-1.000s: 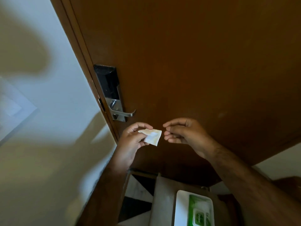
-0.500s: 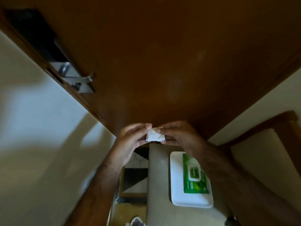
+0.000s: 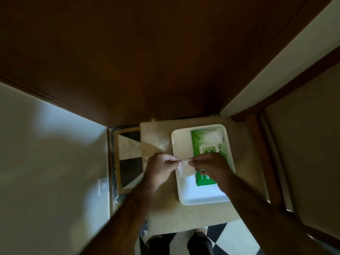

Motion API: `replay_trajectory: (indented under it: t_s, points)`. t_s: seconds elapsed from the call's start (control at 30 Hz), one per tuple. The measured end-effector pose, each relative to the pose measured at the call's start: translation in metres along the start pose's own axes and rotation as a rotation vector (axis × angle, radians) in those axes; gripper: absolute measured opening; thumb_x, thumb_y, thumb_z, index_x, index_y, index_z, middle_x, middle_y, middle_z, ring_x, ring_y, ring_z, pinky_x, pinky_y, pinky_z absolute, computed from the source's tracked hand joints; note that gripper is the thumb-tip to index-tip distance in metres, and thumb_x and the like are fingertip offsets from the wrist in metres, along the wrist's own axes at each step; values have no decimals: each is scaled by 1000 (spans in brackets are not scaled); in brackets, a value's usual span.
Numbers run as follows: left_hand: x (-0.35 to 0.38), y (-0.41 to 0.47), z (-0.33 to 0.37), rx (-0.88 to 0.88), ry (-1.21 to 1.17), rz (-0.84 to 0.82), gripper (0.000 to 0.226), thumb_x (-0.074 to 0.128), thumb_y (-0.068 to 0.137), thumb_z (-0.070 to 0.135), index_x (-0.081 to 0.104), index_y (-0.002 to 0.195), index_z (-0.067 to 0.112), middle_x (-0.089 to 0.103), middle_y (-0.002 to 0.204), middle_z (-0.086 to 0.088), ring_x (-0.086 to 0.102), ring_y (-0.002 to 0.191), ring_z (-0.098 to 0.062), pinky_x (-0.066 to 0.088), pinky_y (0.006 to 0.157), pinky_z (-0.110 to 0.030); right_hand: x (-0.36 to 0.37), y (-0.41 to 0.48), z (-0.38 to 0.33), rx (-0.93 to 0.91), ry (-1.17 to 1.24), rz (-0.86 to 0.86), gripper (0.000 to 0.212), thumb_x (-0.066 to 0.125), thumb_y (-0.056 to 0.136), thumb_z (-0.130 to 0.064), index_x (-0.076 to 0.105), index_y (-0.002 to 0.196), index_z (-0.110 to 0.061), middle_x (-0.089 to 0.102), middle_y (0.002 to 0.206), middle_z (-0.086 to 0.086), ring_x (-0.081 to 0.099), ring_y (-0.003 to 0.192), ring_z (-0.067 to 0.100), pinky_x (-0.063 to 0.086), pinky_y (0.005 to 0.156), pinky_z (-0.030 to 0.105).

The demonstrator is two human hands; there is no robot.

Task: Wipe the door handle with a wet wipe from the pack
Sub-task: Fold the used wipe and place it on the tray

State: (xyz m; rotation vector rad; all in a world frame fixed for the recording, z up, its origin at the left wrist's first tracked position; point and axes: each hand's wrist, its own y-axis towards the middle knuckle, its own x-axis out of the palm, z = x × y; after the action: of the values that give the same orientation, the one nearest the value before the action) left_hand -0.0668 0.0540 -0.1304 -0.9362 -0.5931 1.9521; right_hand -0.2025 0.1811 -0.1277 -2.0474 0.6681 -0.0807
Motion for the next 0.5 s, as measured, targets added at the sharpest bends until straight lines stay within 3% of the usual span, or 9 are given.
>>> replay_trajectory:
  t_s: [0.07, 0.13, 0.2, 0.27, 0.37, 0.5]
  points:
    - [13, 27, 0, 54, 56, 68, 9, 79, 93, 25, 78, 102, 22, 76, 98, 11, 64, 85, 3, 48, 81, -19, 2, 29, 0, -108, -173, 89, 12, 85, 95, -19, 89, 105, -14, 81, 91, 3, 76, 86, 17, 54, 81, 25]
    - [15, 50, 8, 68, 69, 155, 10, 79, 93, 25, 70, 93, 31, 69, 91, 17, 63, 86, 3, 44, 74, -16, 5, 52, -11, -212, -358, 177, 26, 84, 97, -27, 88, 116, -11, 84, 102, 6, 74, 91, 15, 46, 81, 21]
    - [16, 72, 11, 70, 76, 234, 9, 80, 92, 25, 71, 91, 29, 75, 97, 12, 70, 91, -5, 51, 76, -18, 9, 72, -23, -270, -509, 231, 30, 80, 100, -33, 86, 121, -13, 84, 119, 6, 76, 110, 21, 50, 94, 22]
    - [16, 88, 13, 80, 142, 293, 5, 80, 92, 27, 75, 92, 25, 80, 101, 6, 73, 94, -10, 59, 87, -28, 14, 90, -30, -279, -605, 279, 33, 77, 101, -36, 85, 125, -14, 81, 127, 7, 72, 123, 25, 55, 106, 33]
    - [20, 100, 12, 130, 381, 317, 9, 74, 95, 33, 77, 98, 25, 81, 102, 6, 74, 95, -14, 61, 91, -36, 22, 102, -29, -244, -802, 344, 35, 71, 104, -41, 80, 131, -20, 73, 137, 4, 65, 133, 27, 57, 105, 38]
    - [29, 102, 13, 208, 714, 377, 27, 66, 99, 43, 71, 116, 22, 79, 106, 0, 72, 100, -22, 60, 88, -42, 28, 99, -22, -299, -940, 434, 37, 69, 105, -44, 70, 133, -20, 71, 133, 5, 68, 125, 29, 58, 93, 39]
